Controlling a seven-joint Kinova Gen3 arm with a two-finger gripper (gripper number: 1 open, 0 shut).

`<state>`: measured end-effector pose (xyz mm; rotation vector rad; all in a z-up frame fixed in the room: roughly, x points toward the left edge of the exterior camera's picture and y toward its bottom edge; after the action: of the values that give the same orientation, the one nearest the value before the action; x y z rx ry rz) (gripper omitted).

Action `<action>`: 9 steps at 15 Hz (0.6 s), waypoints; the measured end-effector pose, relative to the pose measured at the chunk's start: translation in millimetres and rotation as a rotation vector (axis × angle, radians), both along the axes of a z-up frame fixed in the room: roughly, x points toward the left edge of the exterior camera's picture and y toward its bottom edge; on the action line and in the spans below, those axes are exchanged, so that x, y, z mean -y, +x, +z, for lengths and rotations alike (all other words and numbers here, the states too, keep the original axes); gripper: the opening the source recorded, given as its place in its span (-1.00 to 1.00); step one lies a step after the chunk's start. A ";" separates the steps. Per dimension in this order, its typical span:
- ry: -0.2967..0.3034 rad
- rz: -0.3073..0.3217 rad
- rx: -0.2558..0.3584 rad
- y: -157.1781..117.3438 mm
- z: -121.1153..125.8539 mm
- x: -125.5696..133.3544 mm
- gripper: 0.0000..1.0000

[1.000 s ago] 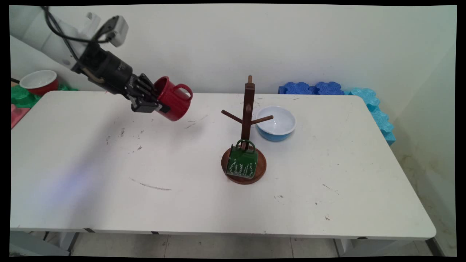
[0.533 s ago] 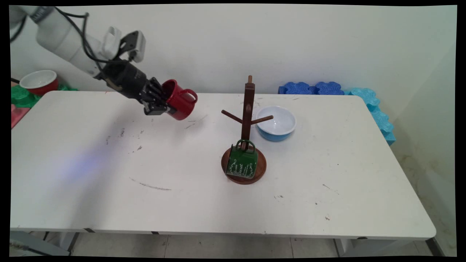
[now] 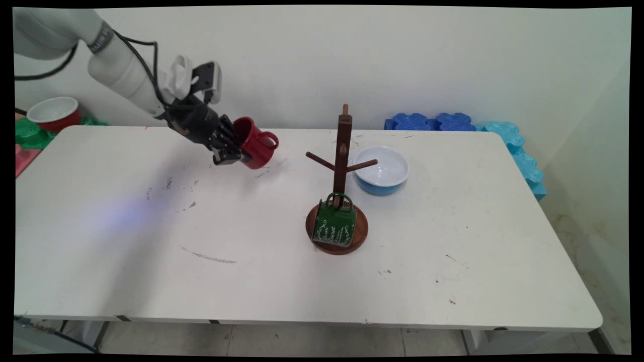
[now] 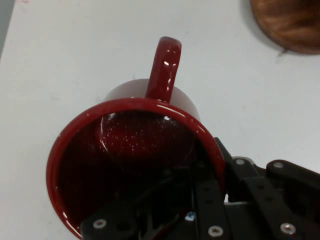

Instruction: Place the picked object on the table

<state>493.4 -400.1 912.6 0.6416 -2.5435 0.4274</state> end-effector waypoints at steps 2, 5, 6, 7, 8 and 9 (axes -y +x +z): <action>0.004 -0.001 0.016 -1.5 -8.8 3.6 -1.00; 0.013 -0.005 0.039 -4.7 -23.2 9.2 -1.00; 0.017 -0.006 0.048 -6.0 -29.0 11.1 -1.00; 0.020 -0.007 0.055 -7.3 -33.8 12.5 -1.00; 0.022 -0.008 0.059 -8.1 -37.0 13.3 -1.00; 0.026 -0.009 0.065 -9.3 -41.1 14.9 -1.00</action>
<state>484.1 -414.9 871.5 0.6346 -2.6161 0.4189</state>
